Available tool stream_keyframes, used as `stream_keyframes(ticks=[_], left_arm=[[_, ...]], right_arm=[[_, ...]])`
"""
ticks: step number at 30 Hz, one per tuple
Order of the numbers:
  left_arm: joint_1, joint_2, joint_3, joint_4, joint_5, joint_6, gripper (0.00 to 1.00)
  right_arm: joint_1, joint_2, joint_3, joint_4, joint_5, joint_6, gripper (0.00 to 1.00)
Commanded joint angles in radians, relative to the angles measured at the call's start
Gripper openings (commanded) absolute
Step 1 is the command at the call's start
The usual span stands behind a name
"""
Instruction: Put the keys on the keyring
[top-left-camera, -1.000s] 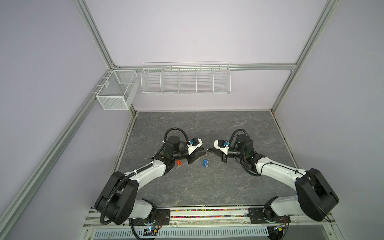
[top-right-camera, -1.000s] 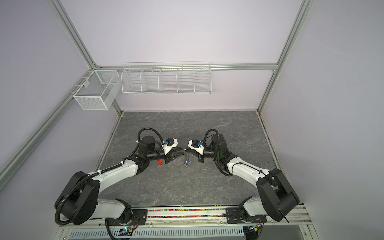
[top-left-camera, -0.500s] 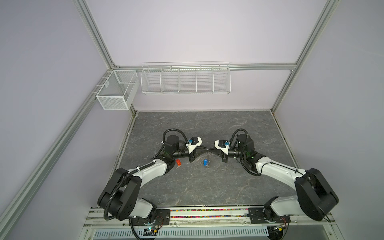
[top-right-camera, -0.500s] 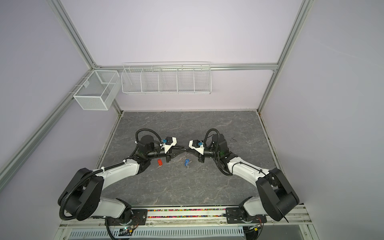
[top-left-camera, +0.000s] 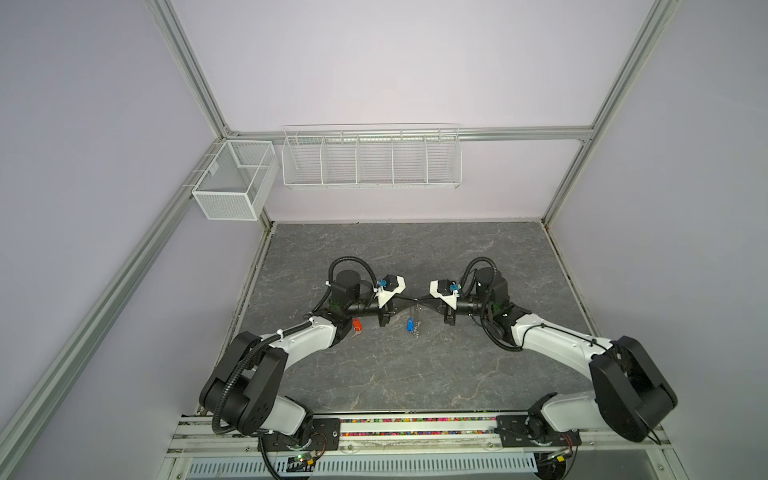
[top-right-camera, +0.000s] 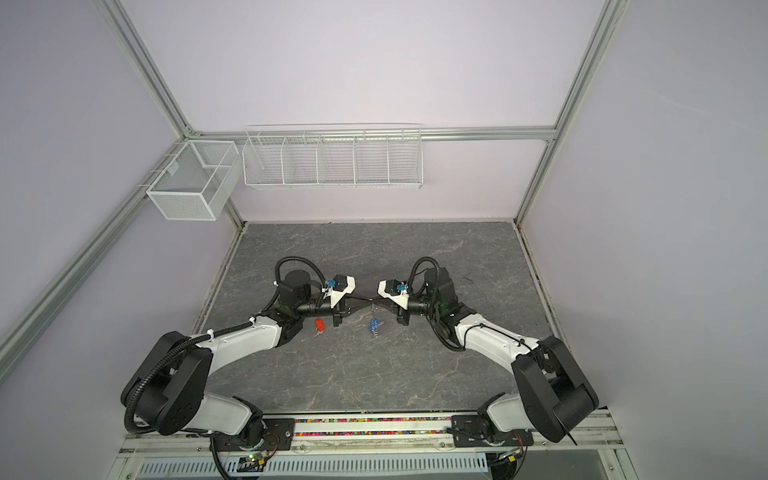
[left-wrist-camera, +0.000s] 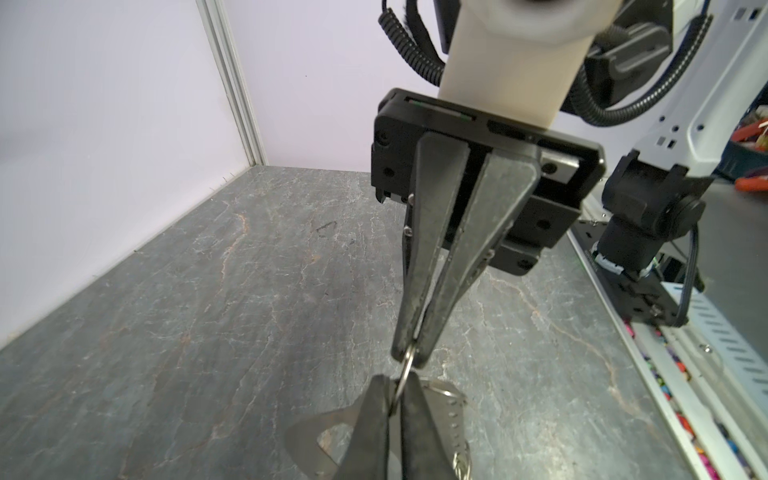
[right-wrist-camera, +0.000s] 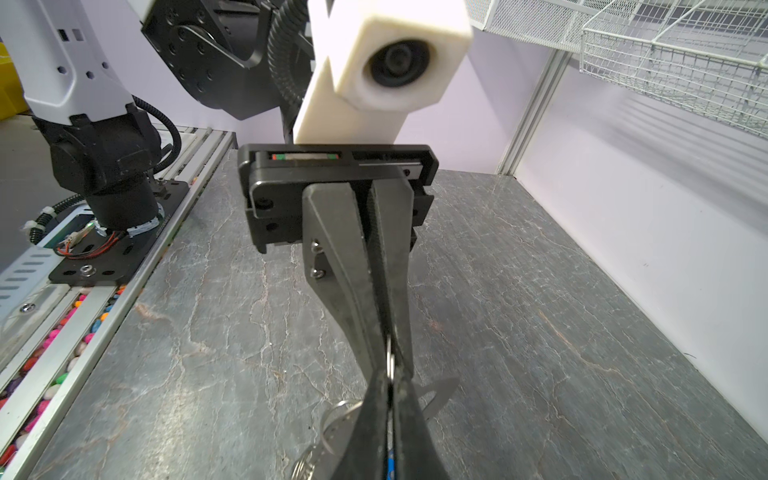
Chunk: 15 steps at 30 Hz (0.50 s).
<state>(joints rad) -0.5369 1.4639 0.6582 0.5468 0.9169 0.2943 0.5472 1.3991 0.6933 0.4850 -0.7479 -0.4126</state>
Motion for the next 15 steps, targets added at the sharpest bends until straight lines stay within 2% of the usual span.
stream_keyframes(ticks=[1,3,5,7,9,15], left_arm=[[0.0,0.0,0.035,0.013,0.013,-0.001,0.0],[0.0,-0.01,0.04,0.005,0.011,0.005,0.0],[0.001,-0.031,0.045,-0.042,-0.017,0.036,0.0],[0.008,-0.066,0.073,-0.184,-0.057,0.108,0.0],[0.022,-0.1,0.098,-0.309,-0.116,0.158,0.0],[0.163,-0.206,0.199,-0.574,-0.202,0.242,0.0]], right_arm=[[-0.004,0.015,0.005,0.011,-0.038,-0.01,0.07],[-0.003,0.019,0.008,0.006,-0.028,-0.005,0.09],[-0.005,0.022,0.011,0.004,0.001,0.005,0.26],[-0.006,0.016,0.007,0.01,0.047,0.005,0.43],[-0.009,0.01,0.003,0.012,0.077,0.006,0.51],[-0.003,0.016,0.048,-0.054,0.108,0.029,0.53]])
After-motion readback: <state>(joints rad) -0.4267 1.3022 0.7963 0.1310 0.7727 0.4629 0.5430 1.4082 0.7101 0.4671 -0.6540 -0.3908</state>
